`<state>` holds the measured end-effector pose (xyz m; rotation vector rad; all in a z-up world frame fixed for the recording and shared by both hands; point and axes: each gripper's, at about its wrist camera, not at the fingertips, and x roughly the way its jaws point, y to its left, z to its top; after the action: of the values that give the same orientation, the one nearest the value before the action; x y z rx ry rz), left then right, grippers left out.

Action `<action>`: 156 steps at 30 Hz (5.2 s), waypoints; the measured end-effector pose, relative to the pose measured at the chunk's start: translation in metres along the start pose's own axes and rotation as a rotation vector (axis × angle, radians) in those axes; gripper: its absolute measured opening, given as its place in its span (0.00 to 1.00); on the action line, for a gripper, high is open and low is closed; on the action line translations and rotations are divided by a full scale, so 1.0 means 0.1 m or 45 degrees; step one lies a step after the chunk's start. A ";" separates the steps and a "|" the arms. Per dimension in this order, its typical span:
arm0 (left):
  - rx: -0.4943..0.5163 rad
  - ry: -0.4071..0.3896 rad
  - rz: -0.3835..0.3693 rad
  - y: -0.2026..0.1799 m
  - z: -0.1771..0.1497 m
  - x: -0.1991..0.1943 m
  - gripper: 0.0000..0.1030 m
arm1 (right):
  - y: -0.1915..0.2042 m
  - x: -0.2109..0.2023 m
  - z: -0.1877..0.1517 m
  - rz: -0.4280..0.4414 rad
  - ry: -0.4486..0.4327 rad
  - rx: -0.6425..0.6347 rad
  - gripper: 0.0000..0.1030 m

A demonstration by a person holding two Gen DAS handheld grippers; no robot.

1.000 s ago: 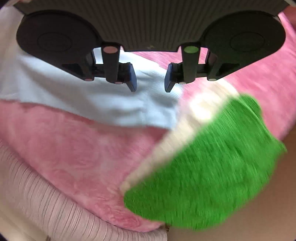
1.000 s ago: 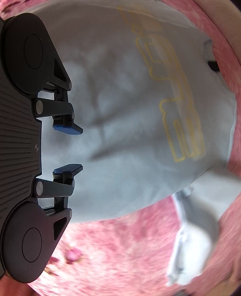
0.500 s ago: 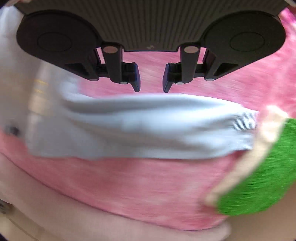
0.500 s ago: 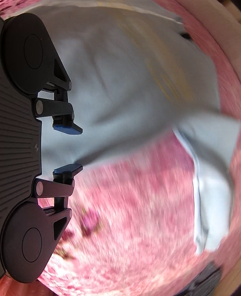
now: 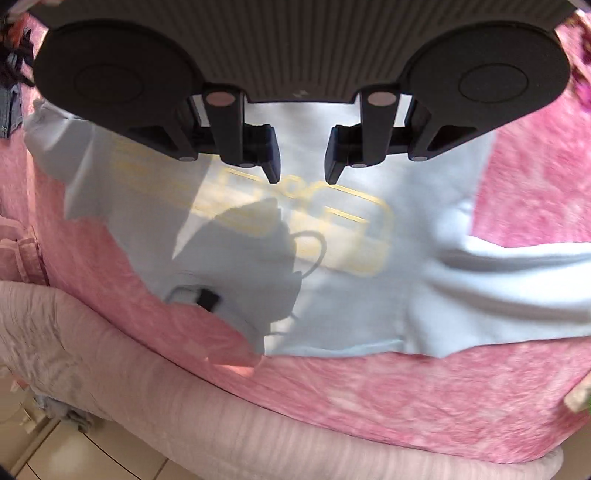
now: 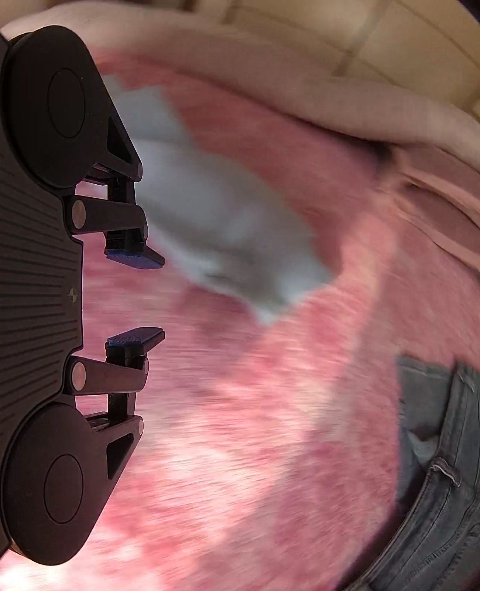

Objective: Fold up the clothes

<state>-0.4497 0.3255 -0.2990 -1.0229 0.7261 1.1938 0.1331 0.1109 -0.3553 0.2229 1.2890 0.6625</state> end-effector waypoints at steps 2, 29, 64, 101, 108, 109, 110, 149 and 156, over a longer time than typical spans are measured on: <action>0.008 0.005 0.005 -0.14 -0.04 0.01 0.20 | -0.07 0.17 0.23 0.030 -0.027 0.069 0.38; 0.039 0.167 0.087 -0.10 -0.68 0.02 0.20 | -0.65 -0.35 0.35 -0.127 -0.308 -0.035 0.05; 0.703 0.171 0.006 1.38 -1.31 -0.57 0.20 | 0.99 -1.12 -4.03 -0.358 0.286 -1.297 0.44; 0.378 -0.168 0.188 -0.25 -2.39 -3.33 0.35 | 1.13 -3.43 -3.40 -0.072 0.175 -1.326 0.46; 0.397 -0.226 0.204 -0.36 -2.71 -3.75 0.35 | 0.95 -3.87 -3.61 0.002 0.233 -1.309 0.46; 0.407 -0.242 0.200 -0.39 -2.73 -3.81 0.37 | 0.95 -3.96 -3.63 0.015 0.229 -1.305 0.46; 0.418 -0.258 0.195 -0.42 -2.76 -3.88 0.39 | 0.96 -4.03 -3.64 0.029 0.216 -1.301 0.46; 0.471 -0.273 0.214 -0.43 -3.63 -4.26 0.44 | 0.50 -4.76 -3.99 0.024 0.204 -1.339 0.46; 0.478 -0.278 0.224 -0.46 -3.66 -4.28 0.44 | 0.49 -4.81 -3.98 0.052 0.185 -1.359 0.46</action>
<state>-0.4885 -0.1807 -0.0515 -0.5173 0.8400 1.2380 -0.3154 -0.2052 -0.0537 -0.6831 0.9125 1.3211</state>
